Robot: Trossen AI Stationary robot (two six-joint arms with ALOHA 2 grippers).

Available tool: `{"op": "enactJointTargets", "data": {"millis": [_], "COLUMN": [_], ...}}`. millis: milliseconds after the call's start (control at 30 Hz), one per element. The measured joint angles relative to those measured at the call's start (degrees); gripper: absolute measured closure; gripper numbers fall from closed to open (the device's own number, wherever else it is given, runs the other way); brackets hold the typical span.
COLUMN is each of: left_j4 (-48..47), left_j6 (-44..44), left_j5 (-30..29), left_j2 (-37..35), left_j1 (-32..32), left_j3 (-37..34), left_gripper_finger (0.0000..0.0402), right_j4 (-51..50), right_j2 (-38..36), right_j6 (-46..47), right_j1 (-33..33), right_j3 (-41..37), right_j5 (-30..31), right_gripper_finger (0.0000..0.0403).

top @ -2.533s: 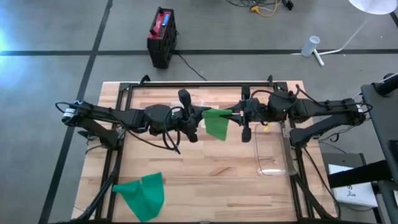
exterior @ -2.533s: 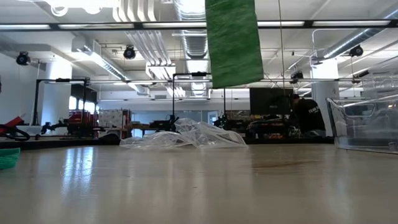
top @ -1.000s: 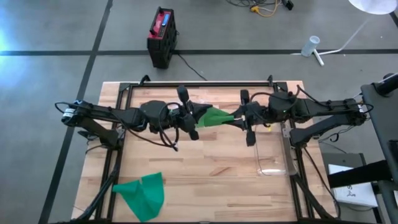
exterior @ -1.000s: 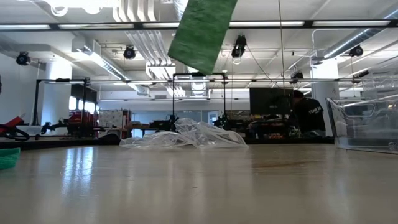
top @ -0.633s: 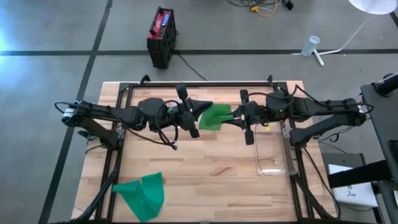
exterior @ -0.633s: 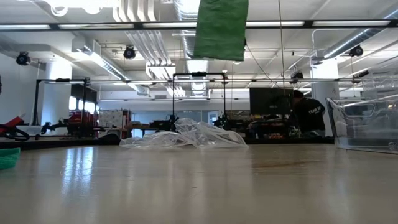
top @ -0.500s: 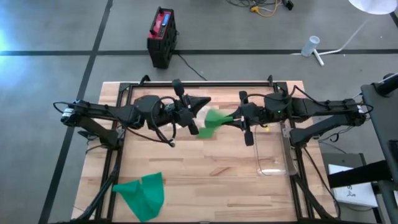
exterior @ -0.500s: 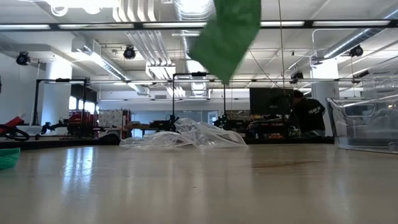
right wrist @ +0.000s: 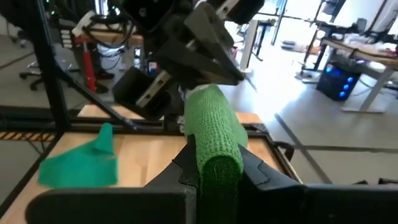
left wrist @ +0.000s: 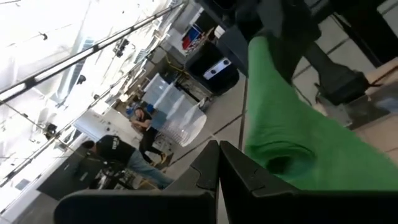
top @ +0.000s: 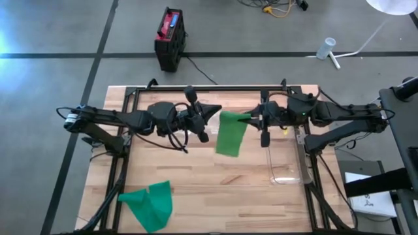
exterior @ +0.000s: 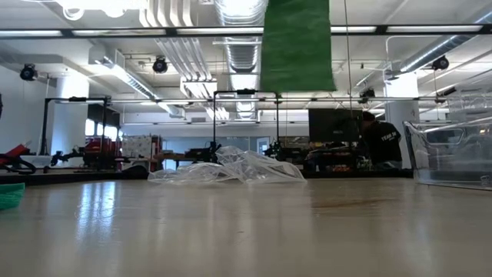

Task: Roll bandage
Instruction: Roll the green bandage

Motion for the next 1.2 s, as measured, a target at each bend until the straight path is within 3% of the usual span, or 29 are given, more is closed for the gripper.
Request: {"op": "enactJointTargets", "data": {"millis": [167,367,600,733,933,1200], "left_j4": [-3.02,-5.39,-13.5,-16.2,-13.84,-8.76], "left_j6": [-3.22,-5.7,-14.01,-15.63,-18.85,-22.71], "left_j5": [0.04,0.84,11.41,17.16,18.88,21.25], "left_j2": [-0.52,-2.69,-4.63,-3.97,-2.23,-1.69], "left_j1": [-0.14,0.32,3.79,4.87,5.03,5.08], "left_j3": [-0.02,-0.07,-0.15,-0.22,-0.22,-0.22], "left_gripper_finger": [0.0387,0.0333,0.0253,0.0215,0.0179,0.0164], "right_j4": [2.53,11.0,25.75,29.14,29.64,30.84], "right_j2": [-0.08,-0.3,-0.27,-0.3,-0.3,0.53], "right_j6": [-0.97,-7.34,-13.52,-18.31,-26.76,-37.03], "right_j1": [0.03,0.16,0.19,0.19,0.19,0.16], "right_j3": [0.03,-1.69,-8.87,-10.49,-11.4,-11.38], "right_j5": [0.42,-0.13,-4.11,-4.11,-5.74,-6.78], "right_gripper_finger": [0.0369,0.0369,0.0369,0.0369,0.0369,0.0369]}}
